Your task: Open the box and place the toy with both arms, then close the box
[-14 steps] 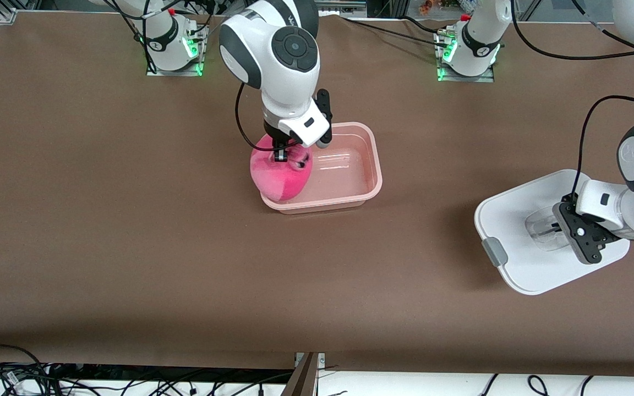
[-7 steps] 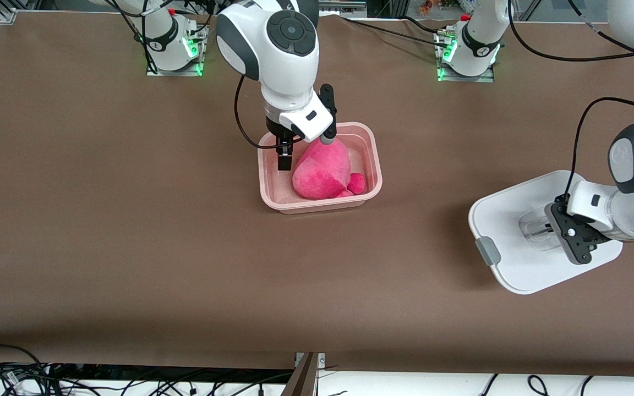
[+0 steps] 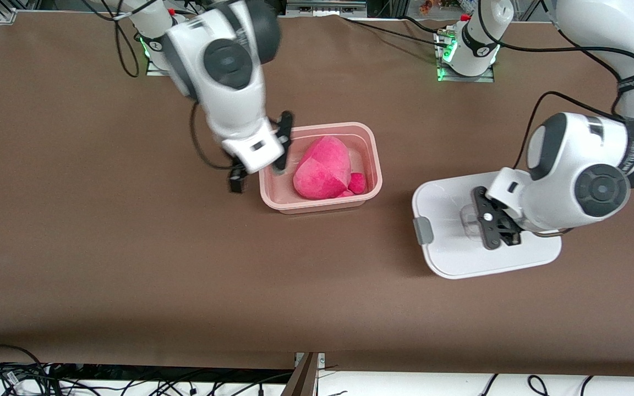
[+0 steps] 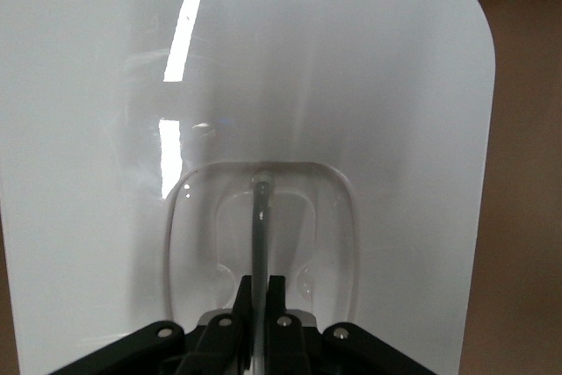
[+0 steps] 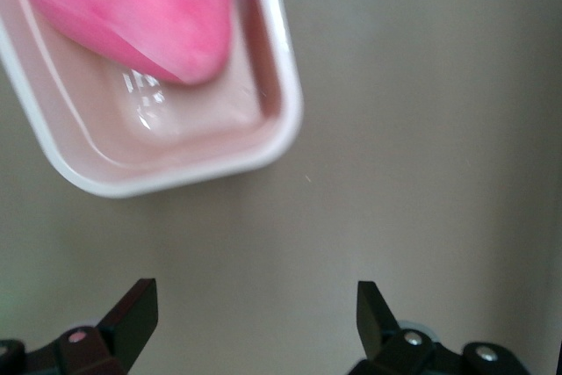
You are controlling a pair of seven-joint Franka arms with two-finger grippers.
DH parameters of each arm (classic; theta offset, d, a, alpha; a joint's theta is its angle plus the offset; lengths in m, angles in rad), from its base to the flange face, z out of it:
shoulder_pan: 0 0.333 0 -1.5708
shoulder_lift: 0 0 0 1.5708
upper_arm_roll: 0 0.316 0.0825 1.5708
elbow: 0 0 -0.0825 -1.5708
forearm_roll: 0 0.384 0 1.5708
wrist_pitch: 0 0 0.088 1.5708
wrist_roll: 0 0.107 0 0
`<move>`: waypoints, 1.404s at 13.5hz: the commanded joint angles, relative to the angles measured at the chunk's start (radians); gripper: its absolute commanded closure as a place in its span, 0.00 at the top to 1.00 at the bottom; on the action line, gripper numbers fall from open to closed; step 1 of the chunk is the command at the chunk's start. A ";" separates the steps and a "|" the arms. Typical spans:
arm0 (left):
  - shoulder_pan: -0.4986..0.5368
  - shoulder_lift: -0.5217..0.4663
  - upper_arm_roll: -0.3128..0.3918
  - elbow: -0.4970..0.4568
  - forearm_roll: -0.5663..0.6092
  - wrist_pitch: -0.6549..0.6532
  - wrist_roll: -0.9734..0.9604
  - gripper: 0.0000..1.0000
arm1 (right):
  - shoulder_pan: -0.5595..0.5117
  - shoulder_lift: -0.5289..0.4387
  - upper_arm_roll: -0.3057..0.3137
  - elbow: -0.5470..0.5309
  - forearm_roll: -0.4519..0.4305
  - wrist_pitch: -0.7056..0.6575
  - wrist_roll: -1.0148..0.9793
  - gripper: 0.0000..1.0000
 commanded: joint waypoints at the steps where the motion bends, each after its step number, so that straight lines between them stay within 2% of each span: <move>1: -0.071 -0.013 0.002 0.013 -0.021 -0.043 0.007 0.00 | -0.112 -0.020 0.014 0.032 0.029 -0.025 -0.067 1.00; 4: -0.142 -0.013 -0.073 0.011 -0.028 -0.043 -0.077 0.00 | -0.205 -0.051 0.014 0.039 0.035 -0.053 -0.071 1.00; 5: -0.175 -0.013 -0.086 0.013 -0.027 -0.043 -0.108 0.00 | -0.235 -0.071 0.009 0.039 0.070 -0.061 -0.066 1.00; 9: -0.339 -0.003 -0.087 0.019 -0.029 -0.020 -0.270 0.00 | -0.272 -0.098 -0.087 0.035 0.168 -0.131 -0.068 1.00; 13: -0.461 0.043 -0.086 0.019 -0.019 0.099 -0.386 0.00 | -0.272 -0.138 -0.161 0.016 0.226 -0.157 -0.046 1.00; 15: -0.489 0.066 -0.086 0.017 -0.015 0.139 -0.438 0.00 | -0.272 -0.160 -0.192 -0.010 0.263 -0.157 0.026 1.00; 19: -0.535 0.083 -0.083 0.017 -0.012 0.141 -0.539 0.00 | -0.270 -0.177 -0.193 -0.013 0.268 -0.162 0.278 1.00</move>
